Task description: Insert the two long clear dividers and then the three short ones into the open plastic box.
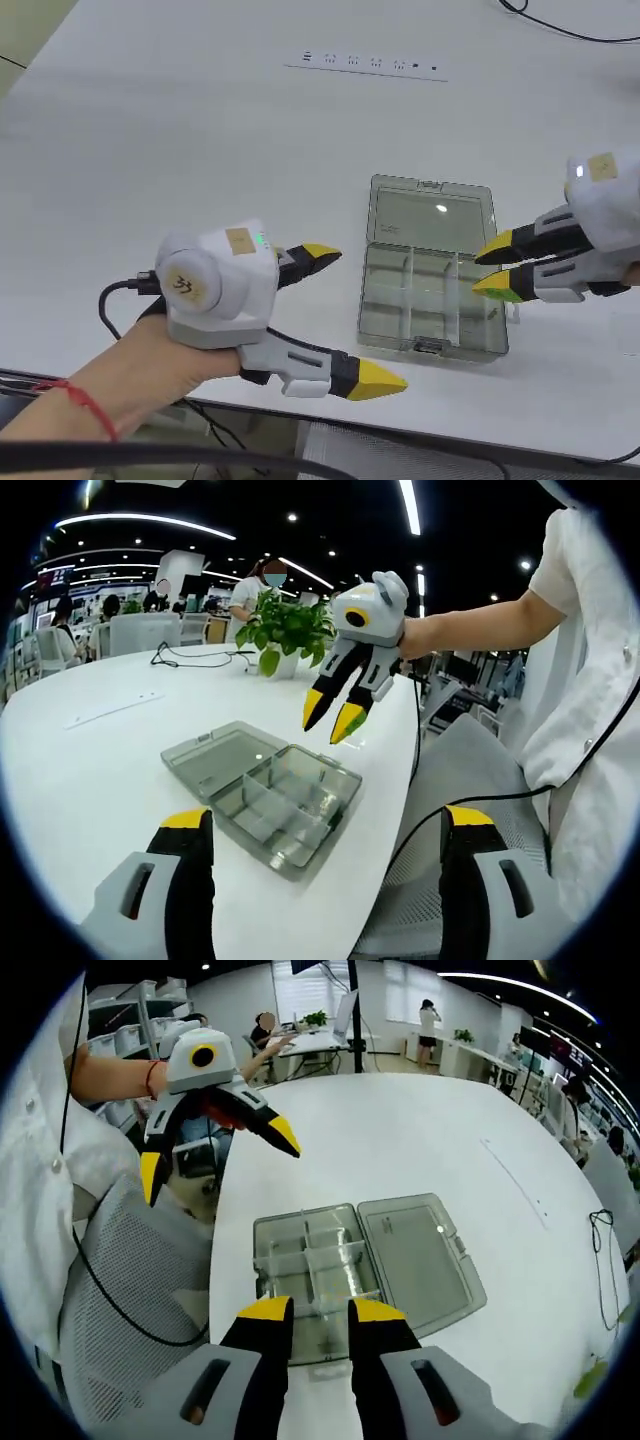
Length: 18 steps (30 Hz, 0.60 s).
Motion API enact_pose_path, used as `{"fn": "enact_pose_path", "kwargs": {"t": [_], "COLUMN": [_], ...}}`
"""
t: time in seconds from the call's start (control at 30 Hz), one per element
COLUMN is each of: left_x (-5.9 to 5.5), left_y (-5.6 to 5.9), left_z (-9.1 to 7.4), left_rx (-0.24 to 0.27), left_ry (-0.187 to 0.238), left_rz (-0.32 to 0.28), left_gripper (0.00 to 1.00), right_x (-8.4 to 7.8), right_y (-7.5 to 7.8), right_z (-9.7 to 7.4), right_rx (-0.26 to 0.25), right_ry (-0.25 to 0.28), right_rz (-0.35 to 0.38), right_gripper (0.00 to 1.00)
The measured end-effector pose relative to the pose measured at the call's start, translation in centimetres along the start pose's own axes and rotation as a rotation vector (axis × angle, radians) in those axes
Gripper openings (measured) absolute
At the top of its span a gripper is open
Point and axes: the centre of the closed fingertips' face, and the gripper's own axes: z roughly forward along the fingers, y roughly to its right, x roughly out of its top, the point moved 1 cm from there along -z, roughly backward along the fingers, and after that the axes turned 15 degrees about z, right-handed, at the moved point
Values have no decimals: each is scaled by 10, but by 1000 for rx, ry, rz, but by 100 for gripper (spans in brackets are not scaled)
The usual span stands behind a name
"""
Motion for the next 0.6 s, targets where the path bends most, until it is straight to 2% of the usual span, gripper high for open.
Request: {"fn": "enact_pose_path", "kwargs": {"t": [0.13,0.27,0.6], "left_x": [0,0,0], "left_y": [1,2,1], "left_z": [-1,-3,-5], "left_rx": [-2,-3,1], "left_ry": [-8,-10,-17], "left_rz": [6,7,6], "left_gripper": [96,95,95], "right_x": [-8,-20,-81], "right_y": [6,11,38], "right_z": [-15,-27,-54], "right_rx": [-16,-26,-69], "right_ry": [8,0,-118], "right_rz": [16,20,20], "right_gripper": [25,32,42]}}
